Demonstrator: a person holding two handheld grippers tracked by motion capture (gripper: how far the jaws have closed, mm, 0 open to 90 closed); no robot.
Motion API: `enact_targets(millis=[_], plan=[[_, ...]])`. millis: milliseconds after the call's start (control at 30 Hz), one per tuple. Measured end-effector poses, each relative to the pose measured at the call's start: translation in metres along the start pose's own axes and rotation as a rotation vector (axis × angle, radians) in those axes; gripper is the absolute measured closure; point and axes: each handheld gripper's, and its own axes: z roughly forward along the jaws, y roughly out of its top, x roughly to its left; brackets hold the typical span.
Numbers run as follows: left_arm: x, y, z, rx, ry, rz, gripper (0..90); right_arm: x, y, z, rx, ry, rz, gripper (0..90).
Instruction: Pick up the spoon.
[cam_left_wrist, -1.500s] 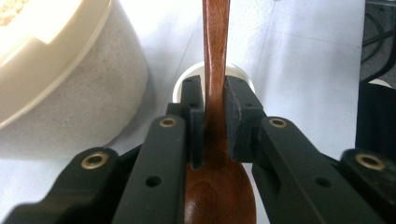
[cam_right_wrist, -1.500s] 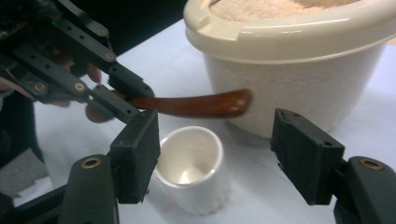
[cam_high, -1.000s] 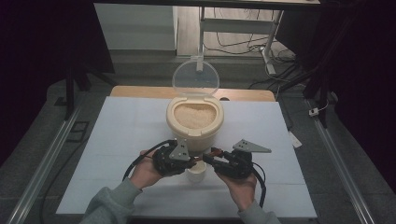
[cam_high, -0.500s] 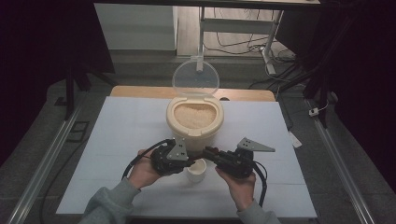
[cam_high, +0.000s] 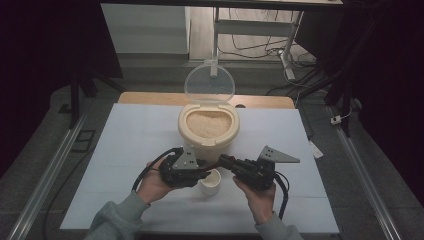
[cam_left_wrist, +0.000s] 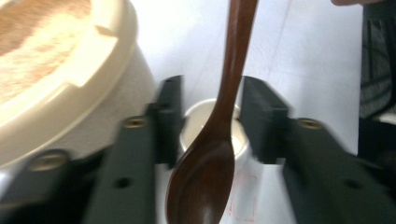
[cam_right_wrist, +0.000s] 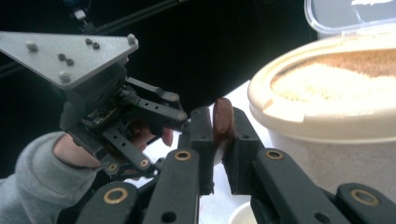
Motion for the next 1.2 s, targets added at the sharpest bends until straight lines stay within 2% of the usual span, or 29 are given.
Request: enact_targets(millis=[33,67,167,367,500,800,1067,1200], plan=[[0.0,-0.001,-0.002,-0.012,0.013,-0.011,44.2,-0.001,0.002,-0.003,-0.014,0.002,-0.002,83.1],[0.0,-0.003,-0.004,-0.023,0.025,-0.024,44.2,-0.001,0.002,-0.003,-0.014,0.002,-0.002,83.1],[0.001,-0.01,-0.013,-0.057,0.05,-0.066,33.1,-0.004,0.005,-0.009,-0.036,0.009,-0.005,83.1],[0.006,-0.036,-0.031,-0.085,0.084,-0.163,28.0,-0.007,0.01,-0.017,-0.066,0.004,-0.02,83.1],[0.01,-0.058,-0.04,-0.071,0.112,-0.213,24.7,-0.009,0.015,-0.026,-0.095,-0.006,-0.024,83.1],[0.014,-0.107,-0.055,-0.028,0.159,-0.302,21.1,-0.014,0.02,-0.034,-0.119,-0.026,-0.037,83.1],[0.019,-0.144,-0.062,-0.005,0.199,-0.383,17.6,-0.018,0.024,-0.044,-0.135,-0.05,-0.054,83.1],[0.019,-0.156,-0.062,0.012,0.209,-0.402,16.5,-0.019,0.026,-0.047,-0.144,-0.06,-0.06,83.1]])
